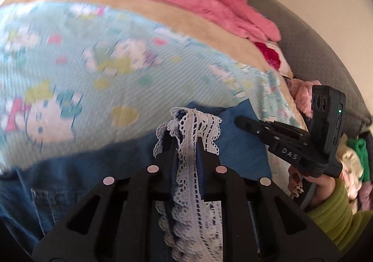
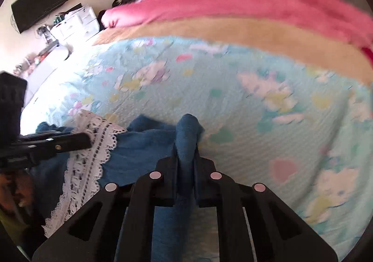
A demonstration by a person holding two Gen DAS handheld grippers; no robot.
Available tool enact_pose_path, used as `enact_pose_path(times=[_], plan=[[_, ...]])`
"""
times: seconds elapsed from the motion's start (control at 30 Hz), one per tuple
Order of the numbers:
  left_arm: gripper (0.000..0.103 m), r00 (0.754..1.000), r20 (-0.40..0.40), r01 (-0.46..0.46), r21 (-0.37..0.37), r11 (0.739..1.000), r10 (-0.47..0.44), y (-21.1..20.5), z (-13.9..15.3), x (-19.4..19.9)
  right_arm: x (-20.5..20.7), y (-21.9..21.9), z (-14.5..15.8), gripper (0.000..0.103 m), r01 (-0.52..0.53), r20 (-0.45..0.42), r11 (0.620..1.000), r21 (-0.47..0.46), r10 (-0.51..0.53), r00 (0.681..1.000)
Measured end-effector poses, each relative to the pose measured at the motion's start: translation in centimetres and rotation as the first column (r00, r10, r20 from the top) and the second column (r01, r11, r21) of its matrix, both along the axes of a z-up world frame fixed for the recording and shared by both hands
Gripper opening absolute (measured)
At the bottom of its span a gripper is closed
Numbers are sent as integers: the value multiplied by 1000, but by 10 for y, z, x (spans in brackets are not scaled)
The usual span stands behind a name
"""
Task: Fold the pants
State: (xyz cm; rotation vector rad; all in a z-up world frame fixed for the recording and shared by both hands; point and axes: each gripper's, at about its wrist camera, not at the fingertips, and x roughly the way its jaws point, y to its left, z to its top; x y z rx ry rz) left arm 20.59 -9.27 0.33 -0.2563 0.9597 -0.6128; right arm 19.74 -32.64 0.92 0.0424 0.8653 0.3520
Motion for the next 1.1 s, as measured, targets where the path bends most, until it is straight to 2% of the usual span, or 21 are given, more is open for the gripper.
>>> enact_pose_path(times=[0.07,0.13,0.2,0.27,0.3,0.37,0.43,0.5,0.67,0.73,0.77,0.8,0.93,1.1], plan=[[8,1000,23,9,43,999,-10,-9,1,2,6,-6,-5,9,32,-14,999,7,-32,999],[11,1000,18,1,131,991,-3,-17,-11,7,12,-3,-19,11,52,-42,997,-48,-54,998],[23,1000,-8,-23,187,982,25,-16,-23,10,12,0,-28,26,66,-49,992,-107,-72,996],[26,999,-17,-33,161,986,36,-9,-26,7,6,-4,-26,30,70,-31,993,-96,-74,997],[27,999,-14,-39,162,986,41,-3,-24,4,3,-7,-23,39,77,-22,993,-87,-80,997],[29,999,10,-50,179,983,49,3,-17,-2,-11,-18,-13,50,109,8,992,-69,-108,994],[31,998,45,-60,194,979,53,10,-6,-9,-24,-26,-4,53,120,22,992,-33,-119,993],[38,996,67,-66,189,980,54,16,4,-18,-36,-32,3,60,126,32,992,-14,-125,992],[53,995,87,-58,167,984,44,26,16,-55,-78,-37,17,66,113,52,993,-29,-112,992],[53,996,78,-49,173,984,36,26,14,-67,-91,-35,18,69,101,50,994,-42,-99,994],[53,997,67,-44,169,985,33,26,12,-74,-97,-33,17,75,99,47,994,-52,-96,994],[53,998,49,-33,147,989,26,27,9,-83,-103,-31,16,76,91,39,994,-57,-89,995],[56,1000,16,-16,124,992,14,21,-2,-110,-122,-17,4,76,43,-9,997,-68,-43,999],[55,999,-39,-1,113,994,5,9,-21,-125,-129,-7,-11,76,23,-51,997,-71,-26,998]])
